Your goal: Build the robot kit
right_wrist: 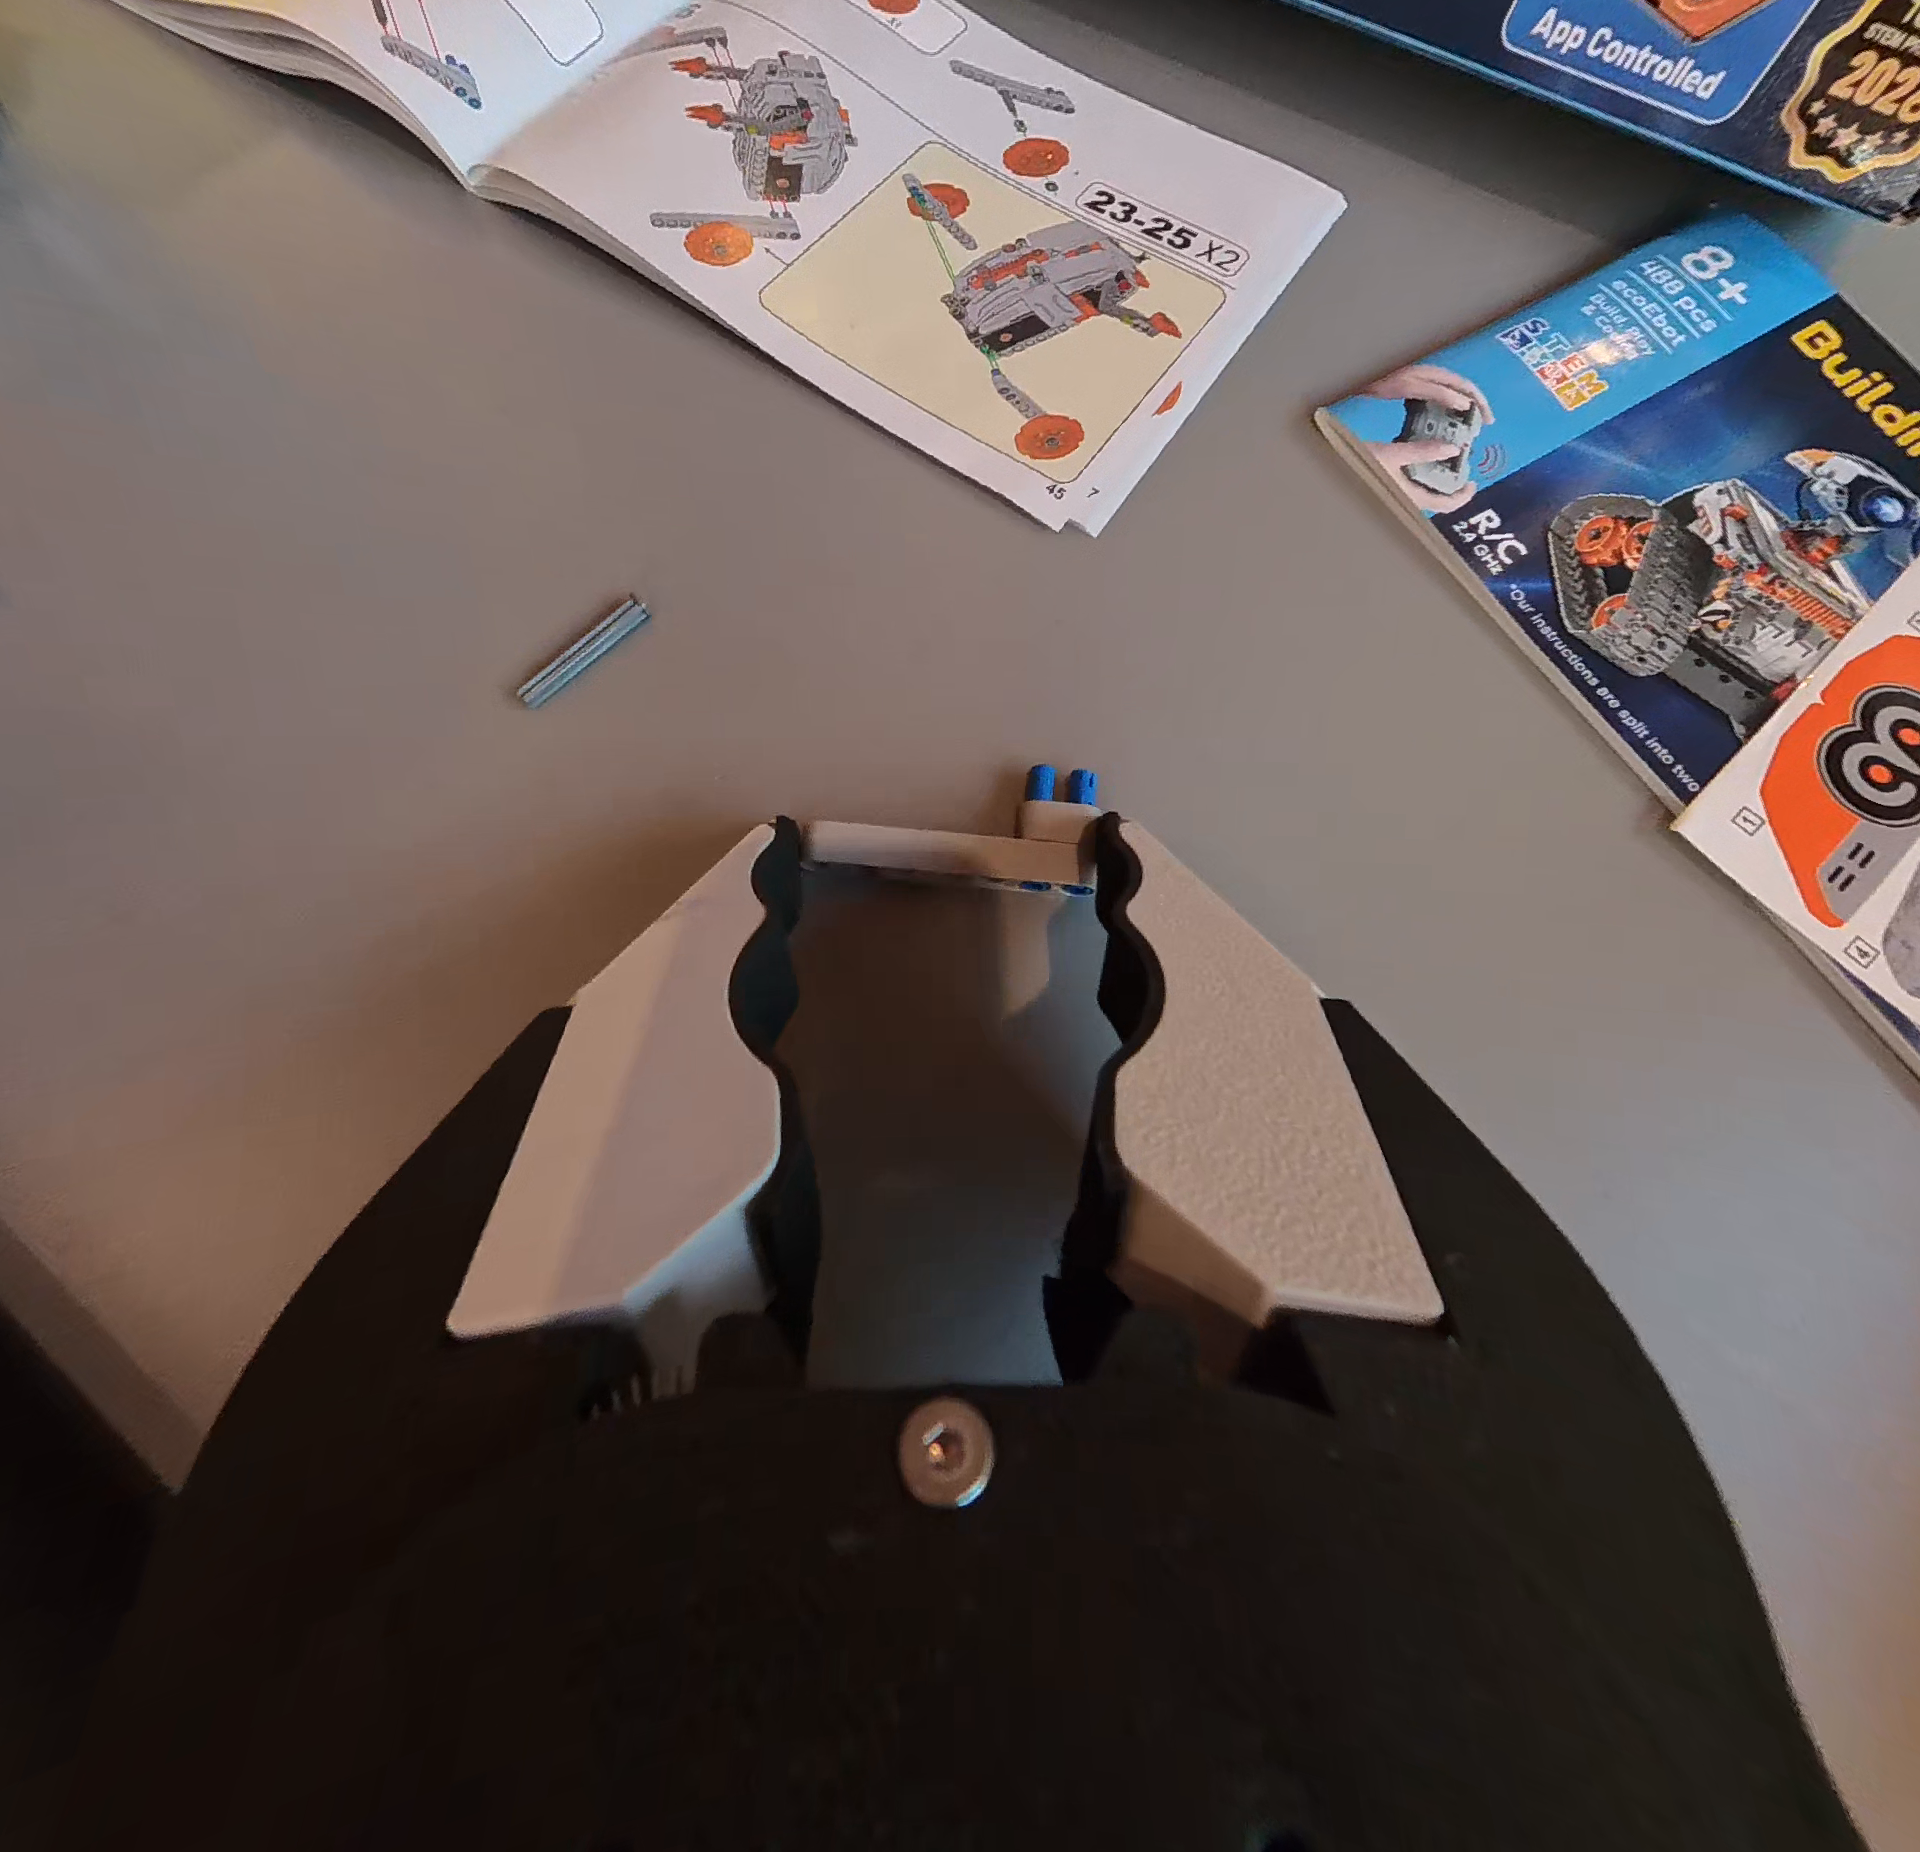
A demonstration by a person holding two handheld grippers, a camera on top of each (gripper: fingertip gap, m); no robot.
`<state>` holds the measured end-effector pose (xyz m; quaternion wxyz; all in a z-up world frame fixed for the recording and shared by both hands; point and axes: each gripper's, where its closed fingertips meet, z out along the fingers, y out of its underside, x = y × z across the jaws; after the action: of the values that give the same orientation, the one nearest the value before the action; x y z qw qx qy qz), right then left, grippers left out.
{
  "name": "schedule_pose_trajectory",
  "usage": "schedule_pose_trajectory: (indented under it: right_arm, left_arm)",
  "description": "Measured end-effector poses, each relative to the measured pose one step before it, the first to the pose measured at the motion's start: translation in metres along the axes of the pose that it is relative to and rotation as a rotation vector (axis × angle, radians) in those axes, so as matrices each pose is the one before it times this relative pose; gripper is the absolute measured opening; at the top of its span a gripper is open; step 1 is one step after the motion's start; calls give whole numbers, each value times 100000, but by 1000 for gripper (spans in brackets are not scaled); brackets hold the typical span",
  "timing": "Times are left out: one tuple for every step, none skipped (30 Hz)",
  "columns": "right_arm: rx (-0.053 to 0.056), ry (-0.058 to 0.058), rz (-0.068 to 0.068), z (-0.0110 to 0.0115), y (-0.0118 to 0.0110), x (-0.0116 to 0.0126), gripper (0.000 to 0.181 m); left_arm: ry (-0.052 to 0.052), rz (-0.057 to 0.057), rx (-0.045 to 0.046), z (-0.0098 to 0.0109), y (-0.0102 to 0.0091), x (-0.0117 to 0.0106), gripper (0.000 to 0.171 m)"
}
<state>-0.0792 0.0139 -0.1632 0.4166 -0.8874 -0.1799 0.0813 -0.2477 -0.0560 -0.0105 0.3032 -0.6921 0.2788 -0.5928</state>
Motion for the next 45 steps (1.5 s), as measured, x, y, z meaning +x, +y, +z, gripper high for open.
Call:
schedule_pose_trajectory:
  right_arm:
    - [213,-1065,-152,-6,-38,-88,56]
    - [82,-2546,-1595,2,-22,-339,56]
    - [302,-1413,-2107,-59,-39,-246,56]
    - [2984,-5490,-4762,-174,-435,-1015,56]
    - [4988,-6751,-6816,-305,-747,-1417,56]
    - [4871,-1072,-6392,-410,-844,-734,56]
    - [5183,-1659,-7177,-459,-1049,-893,55]
    - [6347,-3490,-7801,-398,-1227,-1221,55]
    - [5148,-1871,-6470,-265,-1069,-950,55]
    - [3365,-2819,-5755,-110,-831,-1007,56]
    - [2209,-2797,-5441,-5,-623,-922,55]
    - [1582,-1534,-4750,48,-495,-656,55]
    - [2440,-2866,-4475,18,-619,-824,55]
    - [2703,-2933,-3442,44,-654,-797,55]
    - [1183,-451,-1946,103,-437,-332,55]
    - [641,-1077,-1609,112,-304,-367,56]
    - [1333,-1119,-1490,62,-387,-348,55]
    - [1496,-1140,-1182,21,-405,-320,55]
    - [1230,-912,-866,2,-334,-240,55]
    - [582,-538,-521,-6,-202,-171,55]
    - [783,-590,-803,-38,-174,-169,55]
    - [729,-1119,-860,-45,-156,-265,55]
    - [272,53,-745,-45,-89,-79,55]
    - [31,454,-917,-59,-64,-22,55]
    - [502,-435,-639,-36,-124,-138,55]
    - [205,-366,-114,14,-73,-101,55]
    - [0,190,-373,22,-37,-21,55]
    - [-240,-313,-486,47,0,-74,55]
    - [-249,-632,-69,67,12,-115,55]
    - [-94,-665,-2,59,5,-130,55]
    - [-595,-675,-131,78,95,-137,55]
    - [-398,-786,-316,65,76,-162,55]
    - [-27,-430,-24,52,-3,-99,55]
    - [-324,-256,-70,44,20,-73,55]
    - [-22,-138,-217,26,-3,-18,55]
    - [85,-174,158,16,-22,-25,55]
    - [328,-43,367,-2,-66,1,55]
    - [428,-143,471,4,-79,4,55]
    - [429,-251,720,2,-93,-11,55]
    - [463,-120,744,9,-96,14,55]
    - [539,-40,752,4,-127,25,55]
    - [551,-179,737,2,-153,3,55]
    - [493,-106,628,10,-142,13,55]
    - [236,-85,703,49,-106,3,55]
    - [-283,-380,914,86,-18,-40,55]
  left_arm:
    - [-17,-515,-427,44,146,-114,5]
    - [-19,-884,-786,85,210,-122,5]
    - [411,-1432,-1282,173,311,-96,5]
    - [1097,-1660,-1732,256,403,-12,5]
    - [1358,-1723,-2351,339,506,-25,5]
    - [1120,-1744,-2402,353,522,-107,5]
    - [1033,-2020,-2291,336,511,-133,5]
    - [1433,-2179,-1972,310,466,-81,5]
    - [1452,-2225,-1618,271,385,-97,5]
    - [574,-2036,-1333,225,314,-230,5]
    - [-253,-1503,-1327,200,297,-332,5]
    - [-666,-1117,-1234,181,249,-380,5]
    - [-738,-862,-749,161,164,-353,5]
    - [-397,-952,-480,147,103,-283,5]
    - [280,-1225,-365,176,46,-140,5]
    - [642,-1212,-65,193,-44,-47,5]
    - [8,-817,-114,199,-51,-96,5]
    - [-833,-208,-637,203,11,-179,5]
    - [-754,160,-1172,221,87,-138,5]
    - [-313,-69,-1578,228,160,-59,5]
    - [4,-417,-1833,215,195,-33,5]
    - [163,-404,-1327,160,128,-20,5]
    - [-181,-357,-894,122,86,-66,5]
    - [-193,-282,-687,80,71,-80,5]
    - [-101,-377,-559,61,58,-78,5]
    - [4,-417,-549,66,69,-63,5]
    - [58,-263,-473,71,57,-66,5]
    - [-44,-184,-471,85,70,-74,5]
    - [-134,-189,-899,84,128,-77,6]
    - [-55,-147,-905,83,130,-55,6]
    - [-11,-135,-496,36,71,-39,5]
    - [329,-188,-283,21,43,3,5]
    - [435,-276,-445,26,83,27,5]
    - [131,-205,-269,-4,58,-23,5]
    - [90,-166,-71,-10,40,-20,5]
    - [310,-303,-5,-17,26,14,5]
    - [480,-221,215,-42,3,35,5]
    - [566,-176,256,-51,-4,51,5]
    - [682,-252,317,-43,0,70,5]
    - [872,-365,482,-68,-22,59,5]
    - [1174,-457,589,-69,-33,86,5]
    - [1456,-765,567,-85,-19,93,5]
    - [1446,-872,602,-92,-19,91,6]
    - [1080,-631,534,-91,-15,47,6]
    - [475,-454,195,-83,40,-37,6]
